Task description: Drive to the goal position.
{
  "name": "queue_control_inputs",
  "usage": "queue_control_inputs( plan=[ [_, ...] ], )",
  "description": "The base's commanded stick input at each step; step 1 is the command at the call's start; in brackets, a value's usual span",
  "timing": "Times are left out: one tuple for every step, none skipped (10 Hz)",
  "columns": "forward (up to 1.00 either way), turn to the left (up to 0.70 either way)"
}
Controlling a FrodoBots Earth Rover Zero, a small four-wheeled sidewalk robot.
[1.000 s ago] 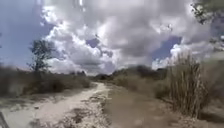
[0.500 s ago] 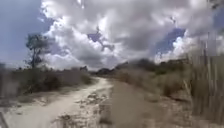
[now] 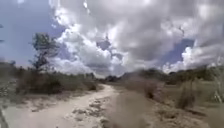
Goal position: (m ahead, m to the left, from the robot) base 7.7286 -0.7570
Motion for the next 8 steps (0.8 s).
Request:
queue_control_inputs(
  plan=[
    [0.85, 0.28],
    [0.85, 0.16],
    [0.85, 0.0],
    [0.85, 0.0],
    [0.85, 0.0],
    [0.85, 0.0],
    [0.85, 0.0],
    [0.85, 0.0]
  ],
)
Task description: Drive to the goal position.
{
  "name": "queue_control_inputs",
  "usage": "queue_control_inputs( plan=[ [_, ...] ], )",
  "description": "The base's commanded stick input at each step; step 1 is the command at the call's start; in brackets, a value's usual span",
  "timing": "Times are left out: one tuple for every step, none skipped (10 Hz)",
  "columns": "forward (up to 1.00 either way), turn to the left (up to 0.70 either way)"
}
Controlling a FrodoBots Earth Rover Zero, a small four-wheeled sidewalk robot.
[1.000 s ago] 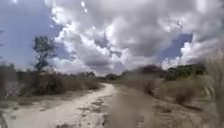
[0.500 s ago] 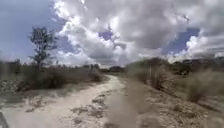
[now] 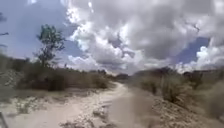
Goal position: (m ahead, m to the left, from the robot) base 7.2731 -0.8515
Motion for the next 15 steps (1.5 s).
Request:
queue_control_inputs(
  plan=[
    [0.85, 0.0],
    [0.85, 0.0],
    [0.85, 0.0],
    [0.85, 0.0],
    [0.85, 0.0],
    [0.85, 0.0],
    [0.85, 0.0],
    [0.85, 0.0],
    [0.85, 0.0],
    [0.85, 0.0],
    [0.85, 0.0],
    [0.85, 0.0],
    [0.85, 0.0],
    [0.85, 0.0],
    [0.85, 0.0]
  ],
)
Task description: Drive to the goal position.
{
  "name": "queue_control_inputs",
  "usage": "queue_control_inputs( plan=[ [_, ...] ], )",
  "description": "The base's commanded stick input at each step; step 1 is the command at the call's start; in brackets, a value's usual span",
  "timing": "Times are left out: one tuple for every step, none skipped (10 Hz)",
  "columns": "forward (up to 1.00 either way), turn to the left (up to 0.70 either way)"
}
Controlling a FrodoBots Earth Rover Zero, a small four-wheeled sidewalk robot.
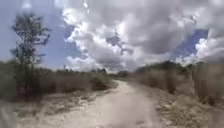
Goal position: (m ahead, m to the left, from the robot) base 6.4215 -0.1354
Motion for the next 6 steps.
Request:
queue_control_inputs(
  plan=[
    [0.85, 0.0],
    [0.85, 0.0],
    [0.85, 0.0],
    [0.85, 0.0],
    [0.85, 0.0],
    [0.85, 0.0]
  ],
)
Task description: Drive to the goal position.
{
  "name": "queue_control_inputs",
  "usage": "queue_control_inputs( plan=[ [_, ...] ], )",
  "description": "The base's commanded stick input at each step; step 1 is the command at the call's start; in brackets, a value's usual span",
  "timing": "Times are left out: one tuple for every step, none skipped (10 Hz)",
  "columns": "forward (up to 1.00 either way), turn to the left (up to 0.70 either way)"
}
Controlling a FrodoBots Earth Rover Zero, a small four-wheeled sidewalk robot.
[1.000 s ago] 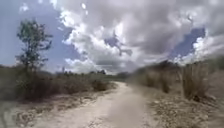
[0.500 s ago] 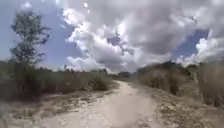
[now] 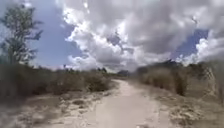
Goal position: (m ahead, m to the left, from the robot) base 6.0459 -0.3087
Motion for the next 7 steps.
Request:
queue_control_inputs(
  plan=[
    [0.85, 0.0],
    [0.85, 0.0],
    [0.85, 0.0],
    [0.85, 0.0],
    [0.85, 0.0],
    [0.85, 0.0],
    [0.85, 0.0]
  ],
)
